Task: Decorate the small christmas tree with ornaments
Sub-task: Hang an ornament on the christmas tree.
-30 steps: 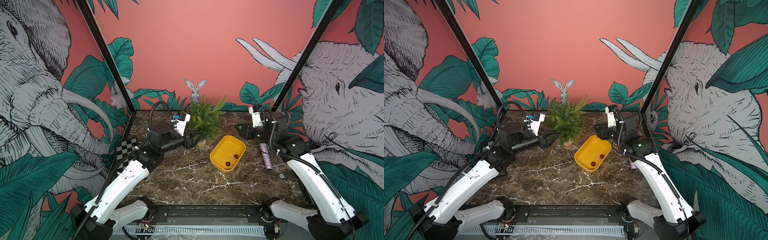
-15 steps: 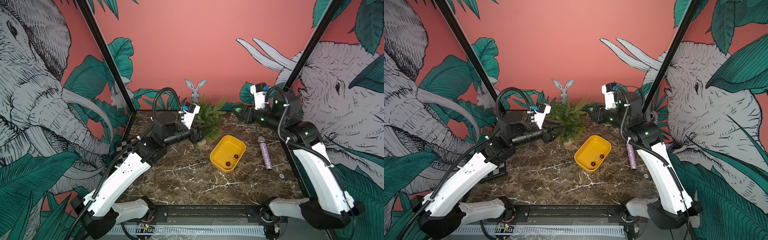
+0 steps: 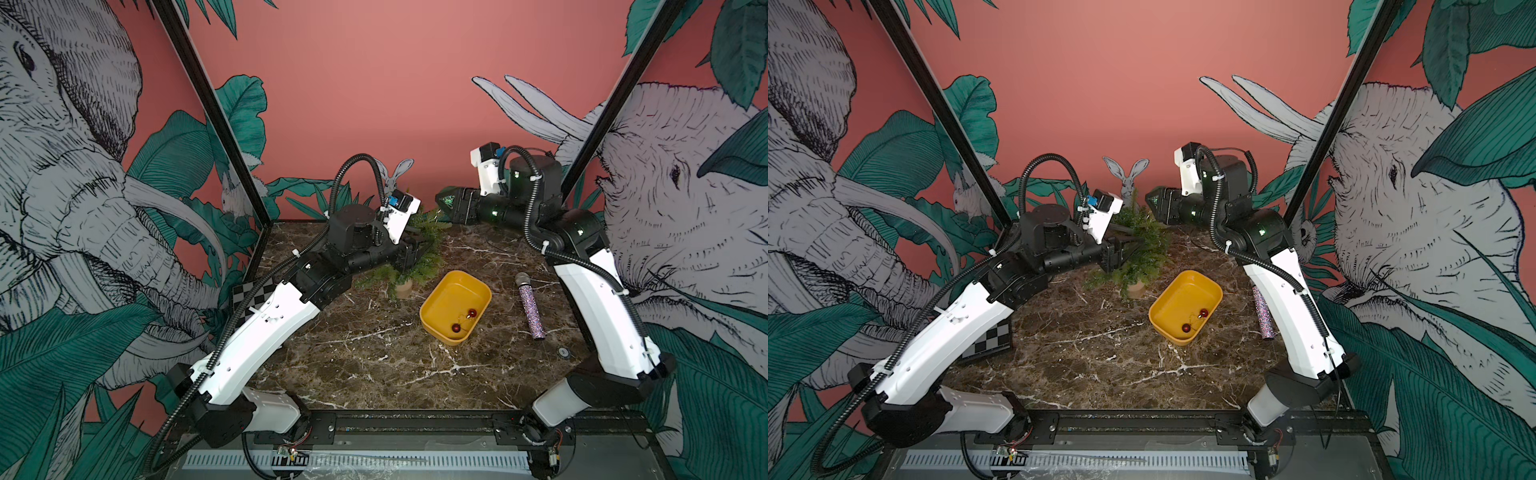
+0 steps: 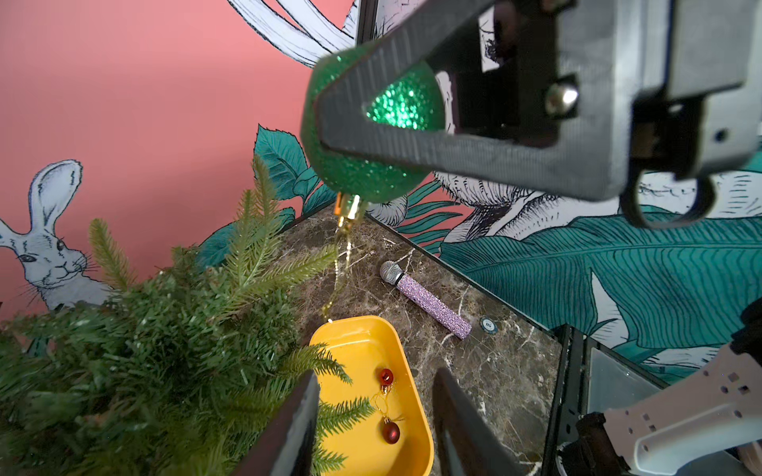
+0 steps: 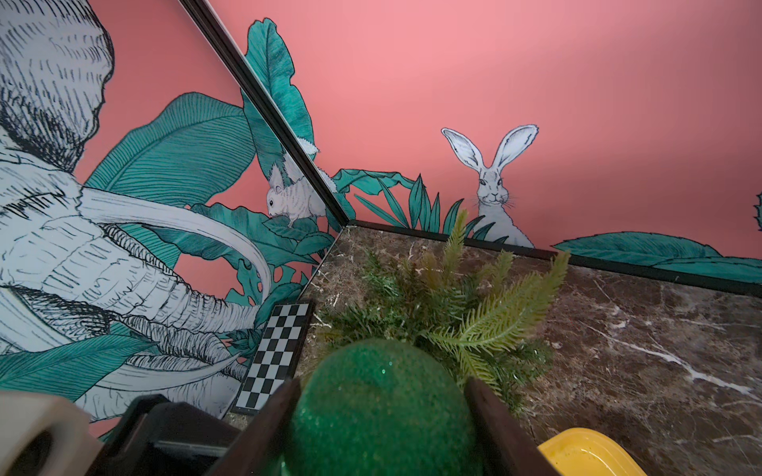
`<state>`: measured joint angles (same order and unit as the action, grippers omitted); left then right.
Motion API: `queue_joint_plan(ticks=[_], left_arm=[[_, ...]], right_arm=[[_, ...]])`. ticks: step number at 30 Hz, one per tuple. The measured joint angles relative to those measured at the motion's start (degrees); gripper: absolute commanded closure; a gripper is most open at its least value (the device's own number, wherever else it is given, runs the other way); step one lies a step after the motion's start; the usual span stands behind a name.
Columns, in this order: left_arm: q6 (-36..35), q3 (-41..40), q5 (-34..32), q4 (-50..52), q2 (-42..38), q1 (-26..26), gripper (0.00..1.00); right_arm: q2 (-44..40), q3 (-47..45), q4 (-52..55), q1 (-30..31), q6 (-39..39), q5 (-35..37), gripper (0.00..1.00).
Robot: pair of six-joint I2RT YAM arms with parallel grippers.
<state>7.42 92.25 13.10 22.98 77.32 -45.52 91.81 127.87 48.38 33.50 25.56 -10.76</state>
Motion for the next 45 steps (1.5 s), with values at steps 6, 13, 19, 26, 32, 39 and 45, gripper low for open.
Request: queue_joint_plan(ticks=[6,13,19,26,32,39,45], left_arm=[[-1.64,1.66,-2.36,0.28,0.79,-0.2,0.64],[-2.82,3.15,-4.24,-0.17,1.92,-0.2,0.71],[-3.72,3.45,-5.79,-0.48,3.26,-0.2,0.8],[-4.42,4.15,-7.37,-0.83,4.42,-0.2,0.94],[-4.96,4.42,-8.96,-1.11,4.46,-0.2,1.0],[-5.62,4.42,-11.23,-1.03,4.55,-0.2,1.0],[-6.25,5.25,-13.29,-0.42,5.35,-0.2,1.0]], right_arm=[[2.58,3.1,0.39,1.14,0.02,0.04,0.5],[3.5,3.34,0.5,1.7,0.15,-0.07,0.5],[3.5,3.34,0.5,1.95,0.66,-0.26,0.5],[3.5,3.32,0.44,2.1,0.83,-0.57,0.5],[3.02,2.01,0.07,2.1,0.81,-0.37,0.5],[2.93,1.07,-0.17,2.14,0.52,1.42,0.5],[2.95,0.85,-0.96,2.12,-0.22,3.5,0.5]])
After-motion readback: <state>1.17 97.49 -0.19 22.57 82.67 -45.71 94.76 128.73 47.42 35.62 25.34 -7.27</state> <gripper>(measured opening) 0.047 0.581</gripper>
